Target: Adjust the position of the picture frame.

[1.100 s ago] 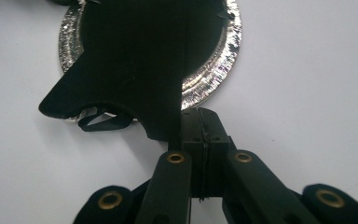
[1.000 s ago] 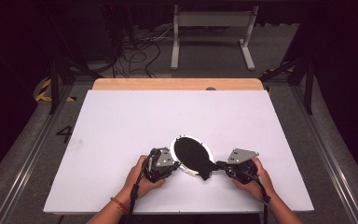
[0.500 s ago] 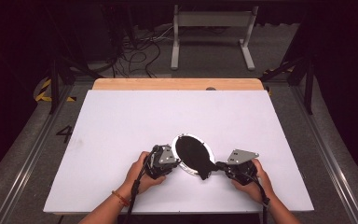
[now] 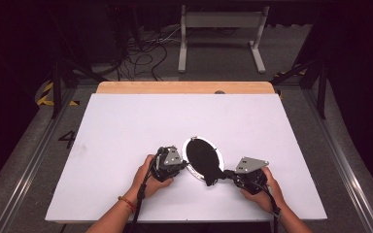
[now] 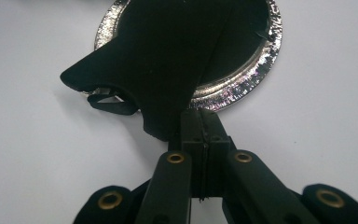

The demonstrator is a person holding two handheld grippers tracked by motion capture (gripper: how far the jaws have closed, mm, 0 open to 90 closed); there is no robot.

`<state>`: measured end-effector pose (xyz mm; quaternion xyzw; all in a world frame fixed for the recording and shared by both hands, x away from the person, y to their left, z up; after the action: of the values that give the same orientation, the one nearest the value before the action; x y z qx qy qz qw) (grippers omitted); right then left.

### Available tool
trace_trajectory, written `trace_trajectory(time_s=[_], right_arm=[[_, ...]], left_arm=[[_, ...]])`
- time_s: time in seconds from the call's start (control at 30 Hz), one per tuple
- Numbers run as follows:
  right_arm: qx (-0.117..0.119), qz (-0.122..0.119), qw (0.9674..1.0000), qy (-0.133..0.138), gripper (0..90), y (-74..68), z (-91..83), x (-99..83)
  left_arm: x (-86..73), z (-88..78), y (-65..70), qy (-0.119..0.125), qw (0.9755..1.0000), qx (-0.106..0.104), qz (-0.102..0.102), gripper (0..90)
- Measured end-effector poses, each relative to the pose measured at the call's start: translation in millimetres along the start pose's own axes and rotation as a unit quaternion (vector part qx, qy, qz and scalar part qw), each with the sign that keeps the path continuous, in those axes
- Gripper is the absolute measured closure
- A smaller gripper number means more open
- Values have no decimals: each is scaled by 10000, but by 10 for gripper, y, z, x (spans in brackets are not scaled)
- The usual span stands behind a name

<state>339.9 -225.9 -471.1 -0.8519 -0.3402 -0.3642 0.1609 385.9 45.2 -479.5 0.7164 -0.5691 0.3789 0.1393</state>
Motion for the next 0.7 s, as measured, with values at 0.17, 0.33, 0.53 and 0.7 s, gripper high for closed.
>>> trace_trajectory(time_s=[0.17,0.33,0.53,0.7], right_arm=[[105,-57,9999,-17,900,-61,10,7],[166,-95,9998,-9,900,-108,29,18],[216,-143,9997,-23,900,-158,49,32],[348,-90,9993,-31,900,-191,61,38]], left_arm=[[-10,-4,-25,-28,10000,67,-56,876],[-30,-16,-48,-46,9998,99,-135,870],[-33,-16,-68,-74,9996,184,-177,870],[-48,-46,-78,-102,9997,146,-163,873]])
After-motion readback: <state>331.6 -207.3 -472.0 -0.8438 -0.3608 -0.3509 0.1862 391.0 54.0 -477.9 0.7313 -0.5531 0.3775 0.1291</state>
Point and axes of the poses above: each handheld gripper's, and its own axes: z roughly forward along the jaws, x roughly out of its top, y roughly to its right, the point moved 2 cm from there along z, roughly forward along the jaws, and after that the axes turned 12 degrees about z, right-handed, at the moved point
